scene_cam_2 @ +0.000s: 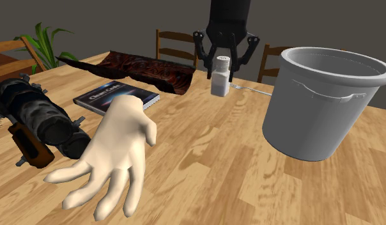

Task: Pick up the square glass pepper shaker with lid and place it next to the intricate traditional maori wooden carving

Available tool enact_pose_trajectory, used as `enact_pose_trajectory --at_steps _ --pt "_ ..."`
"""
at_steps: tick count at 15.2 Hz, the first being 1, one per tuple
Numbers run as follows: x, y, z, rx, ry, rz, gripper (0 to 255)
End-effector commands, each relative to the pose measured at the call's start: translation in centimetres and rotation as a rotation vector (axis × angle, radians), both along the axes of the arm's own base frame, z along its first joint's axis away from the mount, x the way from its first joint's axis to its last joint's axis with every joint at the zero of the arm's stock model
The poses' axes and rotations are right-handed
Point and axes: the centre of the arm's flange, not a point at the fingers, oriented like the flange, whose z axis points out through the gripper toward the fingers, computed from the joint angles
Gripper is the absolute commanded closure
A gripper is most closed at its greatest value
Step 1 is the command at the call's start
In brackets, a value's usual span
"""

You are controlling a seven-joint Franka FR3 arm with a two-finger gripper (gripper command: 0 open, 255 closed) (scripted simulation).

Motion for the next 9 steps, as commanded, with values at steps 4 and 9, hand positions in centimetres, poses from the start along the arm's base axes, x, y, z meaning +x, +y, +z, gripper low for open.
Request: enact_pose_trajectory --at_steps 4,9 --pt "0.0 0.1 2.6 0.0 0.0 0.0 255" --pt "0.0 0.1 4.8 0.0 0.0 0.0 255"
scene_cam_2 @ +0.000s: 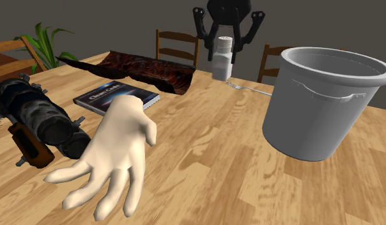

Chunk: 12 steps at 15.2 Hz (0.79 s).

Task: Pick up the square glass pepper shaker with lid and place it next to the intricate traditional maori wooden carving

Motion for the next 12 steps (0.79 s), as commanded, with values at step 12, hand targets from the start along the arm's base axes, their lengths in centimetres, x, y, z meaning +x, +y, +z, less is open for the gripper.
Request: enact_pose_trajectory --at_steps 12 --pt "0.7 15.9 0.4 0.0 0.001 0.0 255"
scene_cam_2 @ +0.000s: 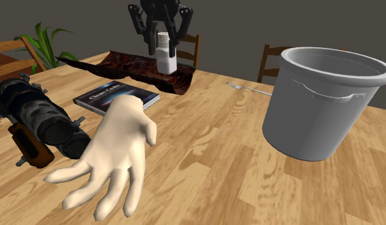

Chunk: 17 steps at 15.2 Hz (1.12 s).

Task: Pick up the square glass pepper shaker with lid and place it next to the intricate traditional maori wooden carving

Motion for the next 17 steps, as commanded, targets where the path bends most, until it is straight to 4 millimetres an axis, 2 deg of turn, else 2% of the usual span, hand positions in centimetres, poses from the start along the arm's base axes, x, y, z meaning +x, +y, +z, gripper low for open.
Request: enact_pose_trajectory --at_steps 1,17 --pt "0.0 3.0 0.1 0.0 0.0 -0.001 255" --pt "0.8 24.1 0.2 0.0 0.0 -0.001 255"
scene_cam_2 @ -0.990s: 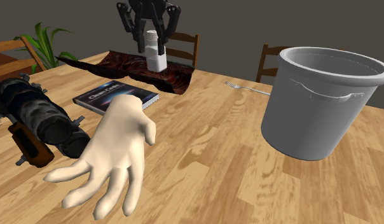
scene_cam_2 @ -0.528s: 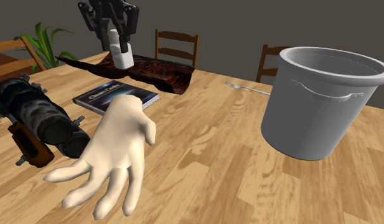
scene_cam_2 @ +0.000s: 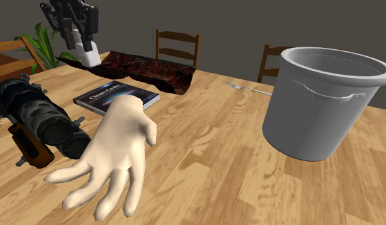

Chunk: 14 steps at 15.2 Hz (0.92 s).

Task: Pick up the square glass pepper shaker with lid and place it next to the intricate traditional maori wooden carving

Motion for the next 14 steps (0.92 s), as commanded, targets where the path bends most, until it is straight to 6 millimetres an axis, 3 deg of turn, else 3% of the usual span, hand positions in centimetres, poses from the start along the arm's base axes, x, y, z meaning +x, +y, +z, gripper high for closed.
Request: enact_pose_trajectory --at_steps 1,4,14 --pt "0.2 2.5 0.2 0.0 0.0 -0.002 255" --pt "0.4 6.3 0.2 0.0 0.0 -0.002 255" --pt "0.4 6.3 -5.1 0.0 0.0 -0.002 255"
